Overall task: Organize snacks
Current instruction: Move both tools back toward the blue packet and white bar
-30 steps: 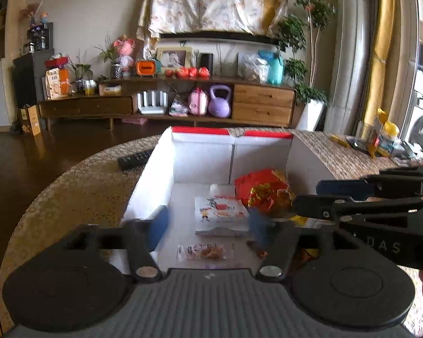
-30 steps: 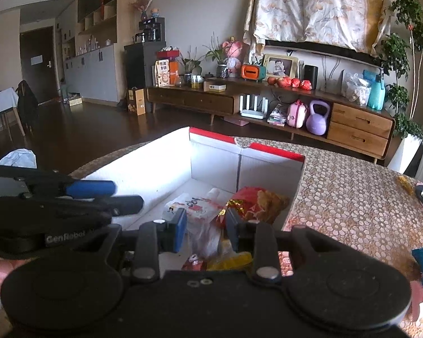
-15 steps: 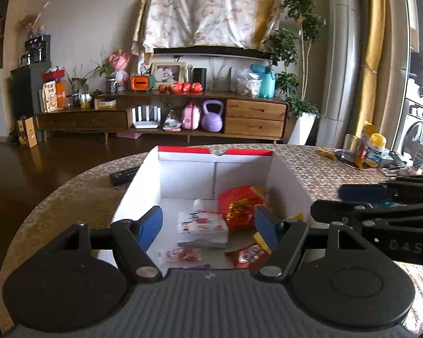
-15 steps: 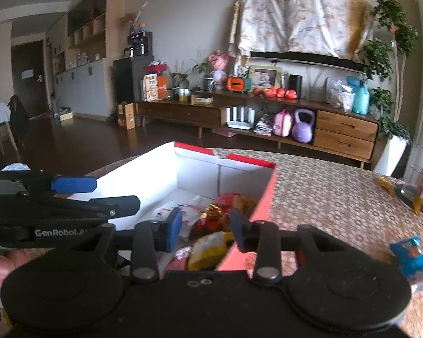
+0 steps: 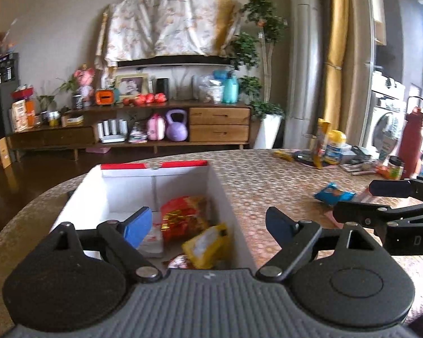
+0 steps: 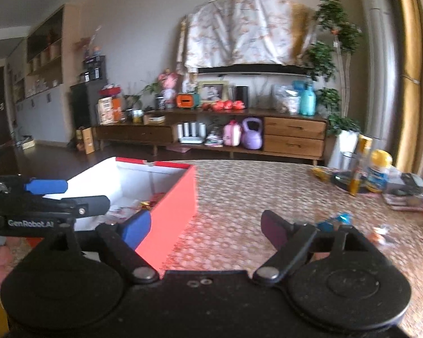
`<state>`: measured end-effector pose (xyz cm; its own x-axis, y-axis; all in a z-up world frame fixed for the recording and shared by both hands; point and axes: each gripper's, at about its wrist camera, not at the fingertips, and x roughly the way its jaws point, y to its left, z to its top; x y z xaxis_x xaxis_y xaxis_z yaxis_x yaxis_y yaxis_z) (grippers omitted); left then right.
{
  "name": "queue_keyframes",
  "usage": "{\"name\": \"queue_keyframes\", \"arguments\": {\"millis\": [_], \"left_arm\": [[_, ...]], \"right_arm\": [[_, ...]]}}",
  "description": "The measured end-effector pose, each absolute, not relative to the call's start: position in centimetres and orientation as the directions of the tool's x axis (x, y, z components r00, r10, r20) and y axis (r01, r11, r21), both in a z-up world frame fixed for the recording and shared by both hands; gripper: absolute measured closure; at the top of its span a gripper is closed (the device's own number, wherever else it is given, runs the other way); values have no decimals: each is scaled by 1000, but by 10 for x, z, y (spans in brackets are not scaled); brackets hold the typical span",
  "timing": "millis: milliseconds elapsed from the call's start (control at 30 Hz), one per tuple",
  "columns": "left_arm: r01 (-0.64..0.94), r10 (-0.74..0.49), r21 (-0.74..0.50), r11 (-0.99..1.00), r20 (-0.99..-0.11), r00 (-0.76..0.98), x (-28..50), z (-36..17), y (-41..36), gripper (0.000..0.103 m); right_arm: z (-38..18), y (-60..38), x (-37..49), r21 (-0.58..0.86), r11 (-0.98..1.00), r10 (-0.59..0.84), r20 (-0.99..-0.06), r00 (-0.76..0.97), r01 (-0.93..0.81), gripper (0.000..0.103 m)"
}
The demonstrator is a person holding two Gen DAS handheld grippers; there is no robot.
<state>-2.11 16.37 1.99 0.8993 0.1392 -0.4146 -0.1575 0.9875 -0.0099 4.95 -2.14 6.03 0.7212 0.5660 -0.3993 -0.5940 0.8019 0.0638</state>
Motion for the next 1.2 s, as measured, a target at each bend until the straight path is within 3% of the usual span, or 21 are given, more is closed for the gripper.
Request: {"name": "queue_keyframes", "arguments": {"millis": [133,233,367,1200], "left_arm": [[-116,105,0,993,-420,901,-16,18,145,15],[-86,81,7,996,-425,902,-11,18,131,14],[-52,51,8,999,-412,910,-7,19,115,5],[113,-83,28,993,-503,860,64,-18,51,5]], "right_arm": [[55,-43,51,70,829,532,-400,746,-554,10],[52,-57,51,78,848,508,-400,763,-524,10],[49,-75,52,85,870,476,-398,784,-485,2],[0,-158,130,149,951,310,-471,826,-272,0]]}}
